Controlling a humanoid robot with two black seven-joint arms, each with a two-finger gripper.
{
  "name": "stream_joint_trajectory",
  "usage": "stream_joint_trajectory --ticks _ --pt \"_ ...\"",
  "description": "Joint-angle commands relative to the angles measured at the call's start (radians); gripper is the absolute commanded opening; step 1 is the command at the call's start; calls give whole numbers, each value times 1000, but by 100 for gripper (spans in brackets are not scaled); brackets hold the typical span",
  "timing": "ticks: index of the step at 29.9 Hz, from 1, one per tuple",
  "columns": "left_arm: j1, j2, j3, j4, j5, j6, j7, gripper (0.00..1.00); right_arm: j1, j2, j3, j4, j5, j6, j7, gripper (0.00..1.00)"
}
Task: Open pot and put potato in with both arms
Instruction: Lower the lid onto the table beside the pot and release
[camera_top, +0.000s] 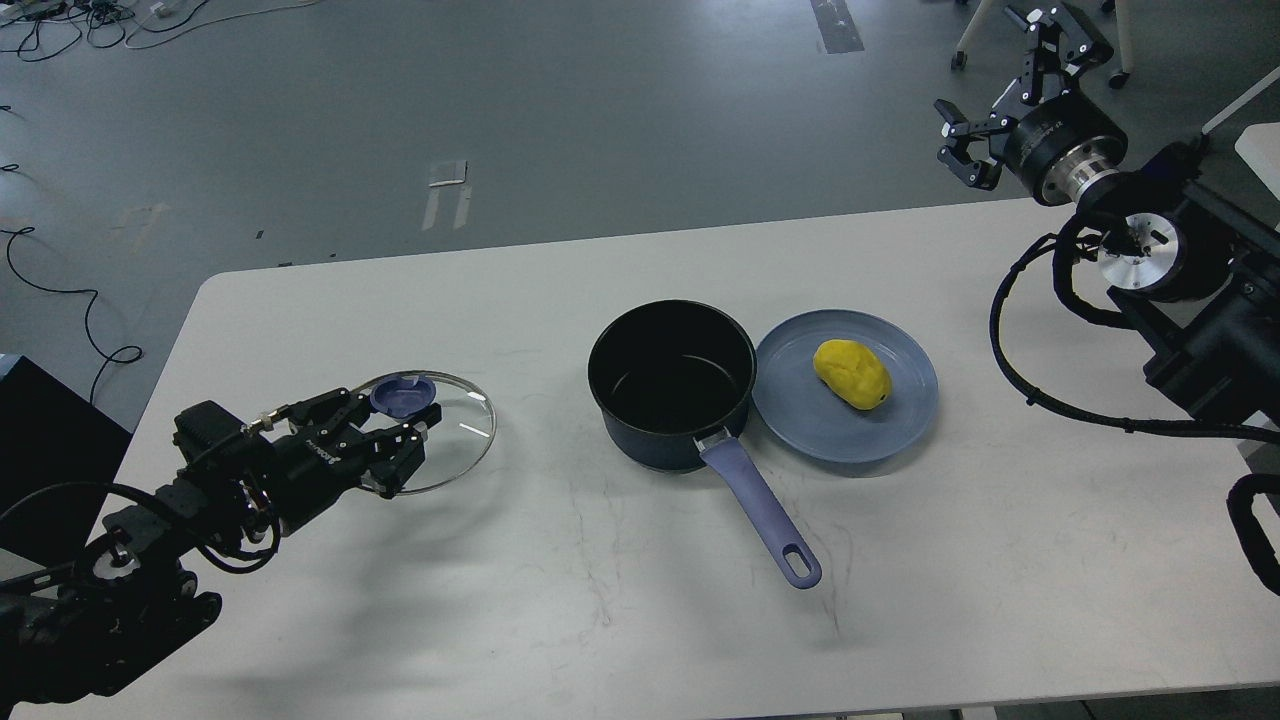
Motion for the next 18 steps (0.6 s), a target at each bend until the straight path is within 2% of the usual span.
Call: stream_joint_trajectory --ticks 1,7,9,16,18 --pt "7 -25 3 26 -34 0 0 45 5 -8 -1 0 0 0 -1 100" --pt "8 -79 12 97 -78 0 0 51 5 -11 2 -1 0 0 0 100" --pt "10 -90 15 123 -83 0 0 61 5 -23 1 0 0 -3 -1 100" --pt "35 -113 15 192 -83 0 0 62 5 -24 1 0 0 -3 0 100" --pt "35 -122 15 201 -83 0 0 66 5 -24 1 0 0 -3 -1 100"
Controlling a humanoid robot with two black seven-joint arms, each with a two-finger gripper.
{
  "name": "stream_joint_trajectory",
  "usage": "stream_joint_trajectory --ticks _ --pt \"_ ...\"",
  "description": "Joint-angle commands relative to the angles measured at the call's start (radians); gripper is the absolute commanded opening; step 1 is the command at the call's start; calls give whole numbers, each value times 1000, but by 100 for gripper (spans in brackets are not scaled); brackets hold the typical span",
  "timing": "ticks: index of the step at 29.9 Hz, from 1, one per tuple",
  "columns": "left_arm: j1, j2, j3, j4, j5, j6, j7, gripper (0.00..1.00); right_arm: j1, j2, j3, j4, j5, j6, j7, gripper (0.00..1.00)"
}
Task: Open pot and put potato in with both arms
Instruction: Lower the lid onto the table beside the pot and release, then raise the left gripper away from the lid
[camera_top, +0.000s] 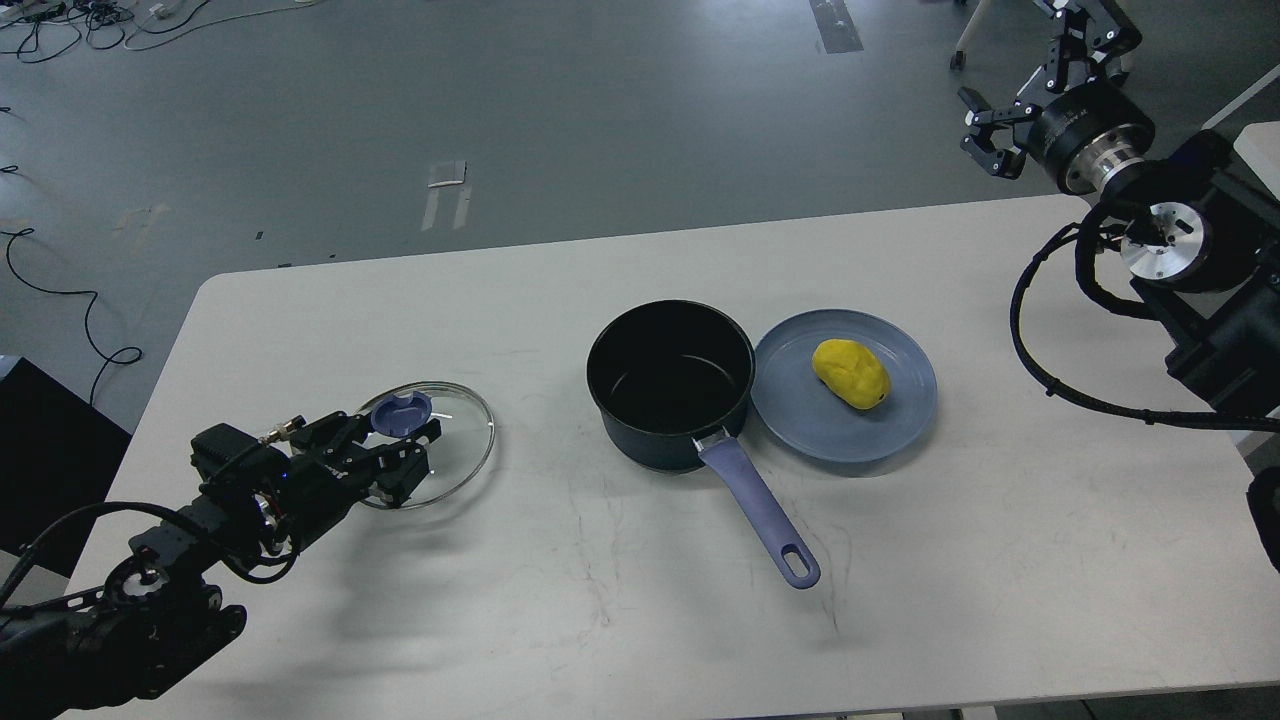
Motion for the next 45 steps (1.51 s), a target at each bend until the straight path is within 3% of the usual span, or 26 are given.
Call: stream_joint_trajectory --ticks 1,2,17,26,30,32,36,40,42,45 --pt "2 -13 0 16 -1 0 0 79 0 2 0 -1 0 0 -1 100" --pt "2 -13 0 16 -3 0 0 93 0 2 0 -1 0 0 1 100" --pt "-35 7 -9 -10 -147 0 0 98 1 0 0 -1 0 0 1 100" --pt "-281 81 -17 -139 -397 0 0 98 23 0 -2 4 0 0 -1 100" --pt "-383 58 -22 -159 -655 -1 0 98 29 2 -39 11 -2 0 1 100" --pt "-417 41 -22 -158 -754 -66 0 98 37 2 -60 11 -2 0 1 100" --pt "-508 -11 -23 -132 -1073 -328 0 98 50 5 -100 11 -2 2 3 100" --pt "-523 -48 -55 -129 -1219 -470 0 98 50 9 -103 13 -2 5 3 100" --pt "-506 -86 -144 -112 -1308 -527 100 98 50 11 -105 25 -2 6 3 100" --pt "-471 -105 -201 -107 -1340 -576 142 98 50 9 -120 56 -2 6 3 100"
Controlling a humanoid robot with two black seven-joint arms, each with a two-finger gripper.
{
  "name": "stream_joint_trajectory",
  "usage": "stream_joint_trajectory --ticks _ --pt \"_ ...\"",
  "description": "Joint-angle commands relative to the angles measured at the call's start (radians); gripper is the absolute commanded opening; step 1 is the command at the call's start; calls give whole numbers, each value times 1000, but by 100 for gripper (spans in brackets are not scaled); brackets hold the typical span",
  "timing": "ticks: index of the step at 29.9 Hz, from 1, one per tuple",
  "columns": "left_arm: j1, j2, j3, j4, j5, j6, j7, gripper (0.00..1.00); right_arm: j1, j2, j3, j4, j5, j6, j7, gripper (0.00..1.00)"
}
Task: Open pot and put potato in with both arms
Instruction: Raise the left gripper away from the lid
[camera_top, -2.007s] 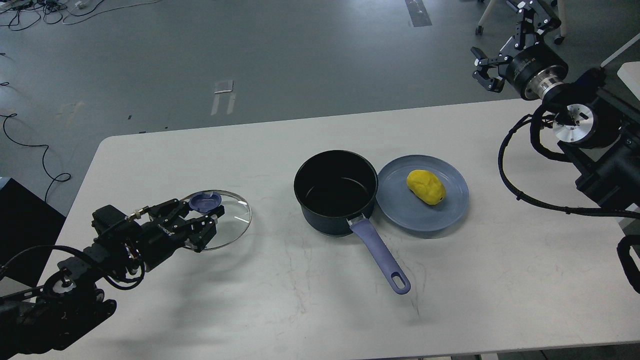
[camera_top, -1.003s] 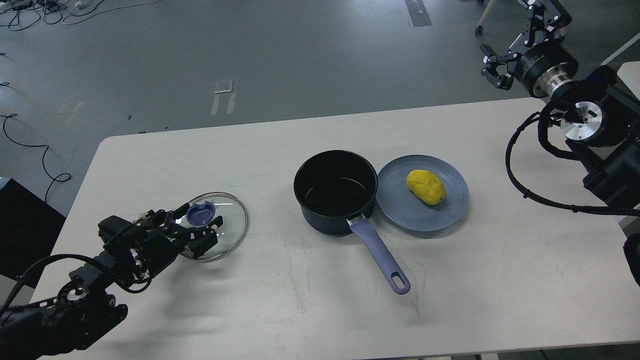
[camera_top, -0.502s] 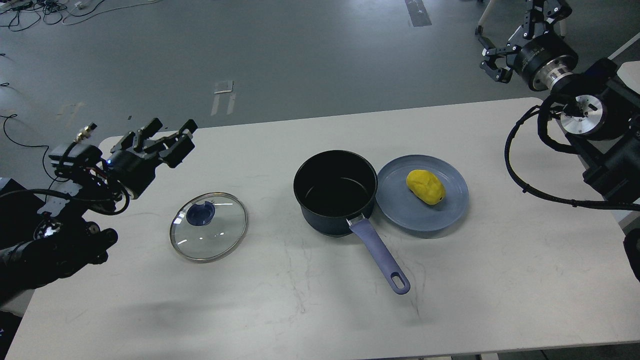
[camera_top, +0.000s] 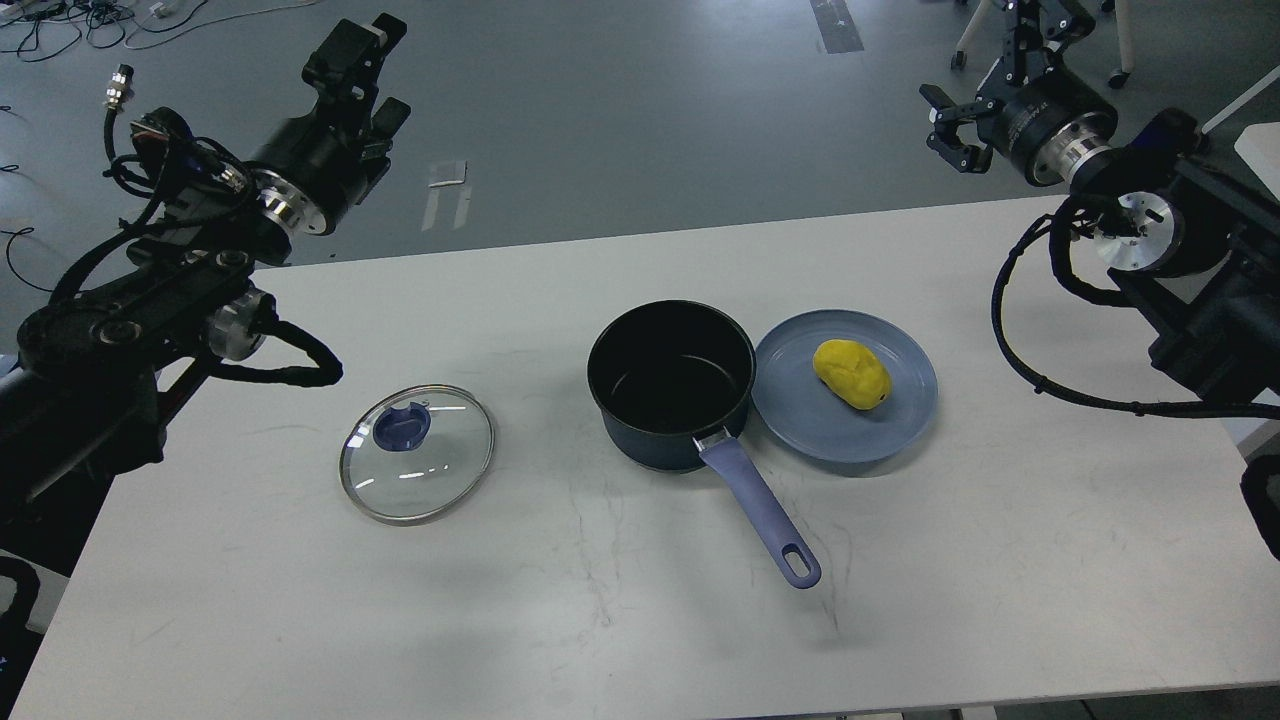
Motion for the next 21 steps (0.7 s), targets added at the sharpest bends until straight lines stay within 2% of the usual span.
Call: stream_joint_trajectory --ticks 1,3,5,7,10,13,17,21 --pt "46 -28 -75 6 -49 -71 49 98 0 -1 -20 33 0 0 0 100" --pt "93 -37 -121 5 -71 -135 54 98 0 -1 -57 47 0 0 0 100" --pt "132 -35 -149 -3 -92 -163 61 98 0 -5 -77 58 0 3 0 100" --pt "146 -32 -158 -6 -99 -175 71 98 2 -9 -86 65 0 5 0 100" --pt "152 -18 -170 -7 -109 -238 78 98 17 -25 -102 91 -15 8 0 100" --pt "152 -2 -183 -7 -146 -280 78 98 58 -97 -135 116 -63 8 5 100" --pt "152 26 -187 -7 -172 -330 78 98 150 -171 -259 174 -268 6 29 100" --pt "166 26 -187 -7 -174 -330 78 98 202 -229 -345 207 -469 6 67 100"
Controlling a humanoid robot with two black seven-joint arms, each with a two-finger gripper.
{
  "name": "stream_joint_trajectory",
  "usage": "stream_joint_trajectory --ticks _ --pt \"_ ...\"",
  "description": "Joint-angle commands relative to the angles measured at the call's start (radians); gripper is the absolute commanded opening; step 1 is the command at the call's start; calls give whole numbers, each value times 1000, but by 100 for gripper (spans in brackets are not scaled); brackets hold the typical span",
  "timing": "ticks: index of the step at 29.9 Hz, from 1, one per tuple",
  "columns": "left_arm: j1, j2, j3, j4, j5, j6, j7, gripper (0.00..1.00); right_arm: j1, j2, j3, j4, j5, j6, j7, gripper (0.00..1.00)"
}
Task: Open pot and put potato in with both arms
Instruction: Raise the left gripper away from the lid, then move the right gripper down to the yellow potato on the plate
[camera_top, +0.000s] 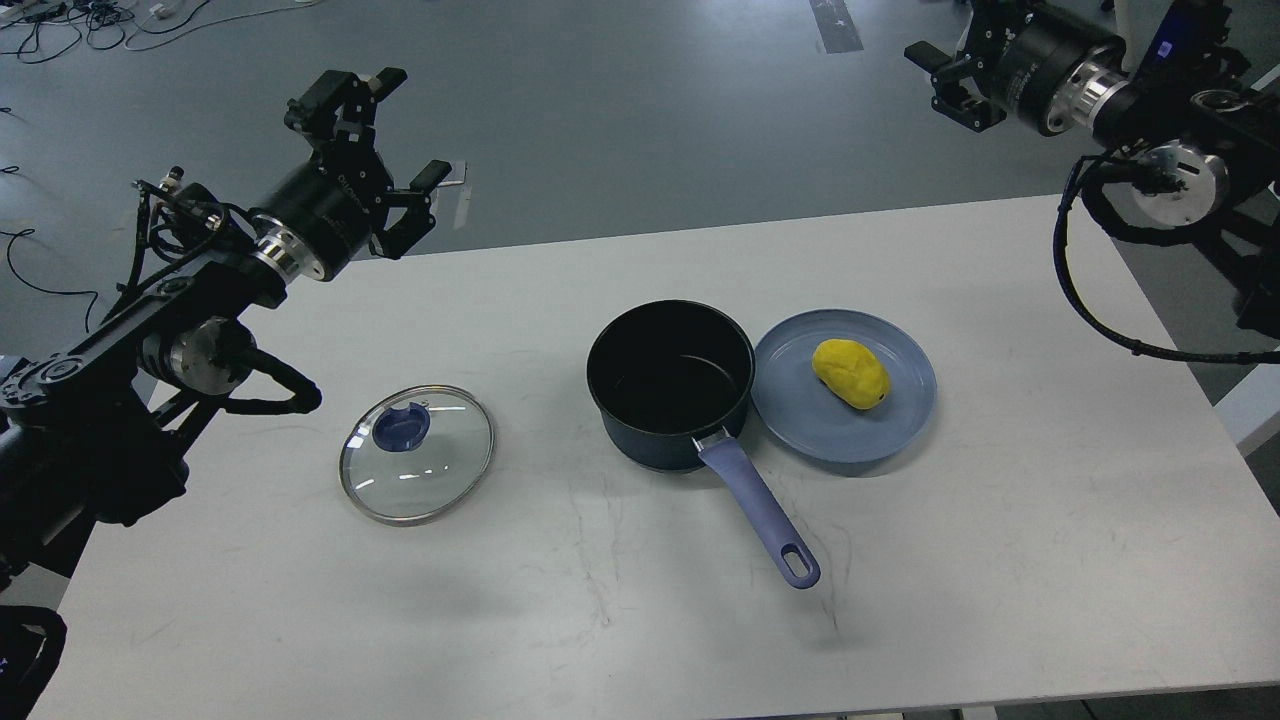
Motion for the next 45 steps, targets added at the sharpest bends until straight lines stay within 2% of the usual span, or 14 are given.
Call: stream_joint_trajectory --ticks 1,2,8,19,32,39,45 --pt "18 2 -2 -1 -2 -7 -1 98 53 -62 -101 36 -242 -4 55 100" --pt "20 2 -4 -1 -5 -7 -1 98 60 -74 -136 51 -334 -12 81 100" --pt "21 2 -5 2 -45 -7 -3 98 54 -177 -239 125 -620 -93 149 100" --pt "18 0 -15 2 -43 -4 -3 98 32 -206 -421 131 -775 -222 200 100" --pt "26 5 -4 6 -40 -5 -13 98 -12 -188 -449 119 -866 -235 200 100" --pt "26 5 -5 8 -39 -2 -18 98 -43 -88 -567 119 -873 -239 200 98" --pt "29 6 -4 8 -39 2 -32 98 -68 -43 -584 105 -895 -244 200 97"
